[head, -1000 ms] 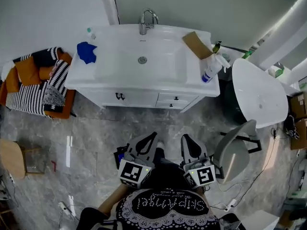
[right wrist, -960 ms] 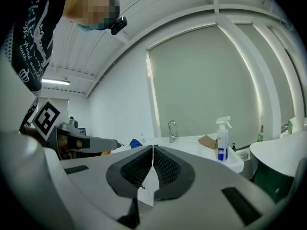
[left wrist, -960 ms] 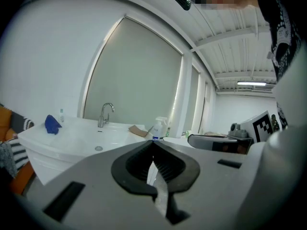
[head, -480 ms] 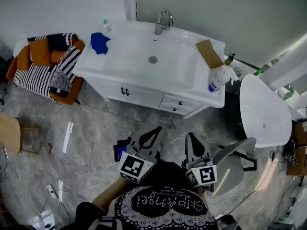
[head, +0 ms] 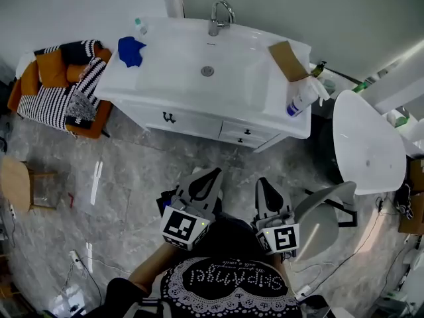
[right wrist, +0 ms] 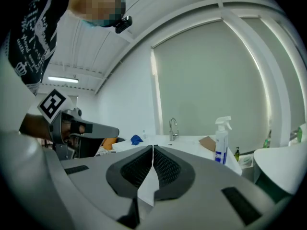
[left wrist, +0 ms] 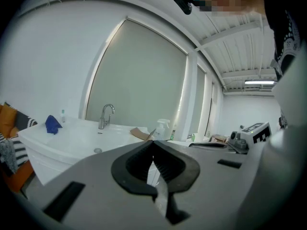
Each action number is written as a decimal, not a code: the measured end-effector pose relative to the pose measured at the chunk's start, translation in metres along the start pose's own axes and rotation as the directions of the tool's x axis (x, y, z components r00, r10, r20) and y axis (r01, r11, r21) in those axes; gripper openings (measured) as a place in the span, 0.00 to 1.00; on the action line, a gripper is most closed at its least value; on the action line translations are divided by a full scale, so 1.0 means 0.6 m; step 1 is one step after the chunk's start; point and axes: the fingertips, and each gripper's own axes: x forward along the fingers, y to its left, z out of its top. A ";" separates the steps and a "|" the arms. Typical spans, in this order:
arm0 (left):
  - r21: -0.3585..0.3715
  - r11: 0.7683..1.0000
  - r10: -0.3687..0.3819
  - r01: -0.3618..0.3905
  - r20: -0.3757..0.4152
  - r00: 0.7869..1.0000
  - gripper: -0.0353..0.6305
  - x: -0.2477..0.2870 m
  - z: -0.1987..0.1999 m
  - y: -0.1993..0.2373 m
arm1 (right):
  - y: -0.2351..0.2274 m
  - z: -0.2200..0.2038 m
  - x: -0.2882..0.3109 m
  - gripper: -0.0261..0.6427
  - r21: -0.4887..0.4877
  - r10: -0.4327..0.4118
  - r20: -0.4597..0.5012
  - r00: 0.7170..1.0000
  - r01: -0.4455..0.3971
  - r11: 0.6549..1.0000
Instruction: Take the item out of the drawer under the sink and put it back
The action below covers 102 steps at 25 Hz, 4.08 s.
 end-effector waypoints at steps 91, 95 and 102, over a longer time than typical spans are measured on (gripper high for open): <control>-0.068 0.959 0.279 -0.275 0.061 0.958 0.06 0.098 0.103 0.266 | -0.161 -0.001 0.188 0.07 -0.092 -0.037 -0.171 0.985 0.021 0.996; -0.071 0.963 0.265 -0.260 0.086 0.960 0.06 0.125 0.107 0.244 | -0.190 -0.006 0.175 0.07 -0.093 -0.054 -0.168 0.984 0.039 0.995; -0.050 0.983 0.179 -0.175 0.096 0.979 0.06 0.165 0.124 0.197 | -0.215 0.000 0.144 0.07 -0.089 -0.108 -0.146 0.983 0.096 0.991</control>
